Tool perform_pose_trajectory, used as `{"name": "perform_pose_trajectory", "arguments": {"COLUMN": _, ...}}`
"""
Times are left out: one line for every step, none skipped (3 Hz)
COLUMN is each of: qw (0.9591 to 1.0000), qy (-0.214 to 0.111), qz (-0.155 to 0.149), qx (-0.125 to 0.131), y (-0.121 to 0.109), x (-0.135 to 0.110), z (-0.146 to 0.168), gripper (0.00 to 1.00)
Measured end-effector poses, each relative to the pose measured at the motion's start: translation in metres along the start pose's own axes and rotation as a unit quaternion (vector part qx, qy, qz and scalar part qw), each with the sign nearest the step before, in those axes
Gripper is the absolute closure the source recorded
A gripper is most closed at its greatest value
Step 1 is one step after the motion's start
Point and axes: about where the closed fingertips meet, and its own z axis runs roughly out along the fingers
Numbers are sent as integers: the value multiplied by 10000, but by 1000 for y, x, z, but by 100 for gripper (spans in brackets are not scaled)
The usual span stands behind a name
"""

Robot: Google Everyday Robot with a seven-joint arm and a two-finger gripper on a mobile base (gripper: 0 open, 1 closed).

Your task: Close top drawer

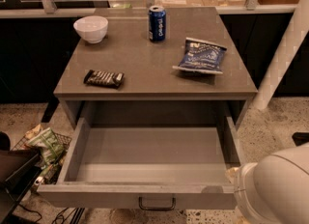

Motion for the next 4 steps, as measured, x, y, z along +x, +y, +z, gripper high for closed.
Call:
{"name": "perform_pose_trajectory", "arguments": {"qw": 9995, "qy": 136, "qz": 235, "qx": -141, "y": 30, "x": 10, "z": -7, "gripper": 65}}
{"name": "perform_pose_trajectory", "arguments": {"qw": 9983, "qy": -46, "qz": 468, "qx": -349, "y": 53, "x": 20, "z": 7, "gripper": 88}}
{"name": "perform_pose_trajectory", "arguments": {"qw": 9958, "qy": -518, "qz": 477, "qx": -579, "y": 58, "x": 18, "z": 41, "gripper": 100}}
{"name": "perform_pose_trajectory", "arguments": {"qw": 9921, "qy": -924, "qz": 320, "qx": -790, "y": 48, "x": 9, "z": 77, "gripper": 100}}
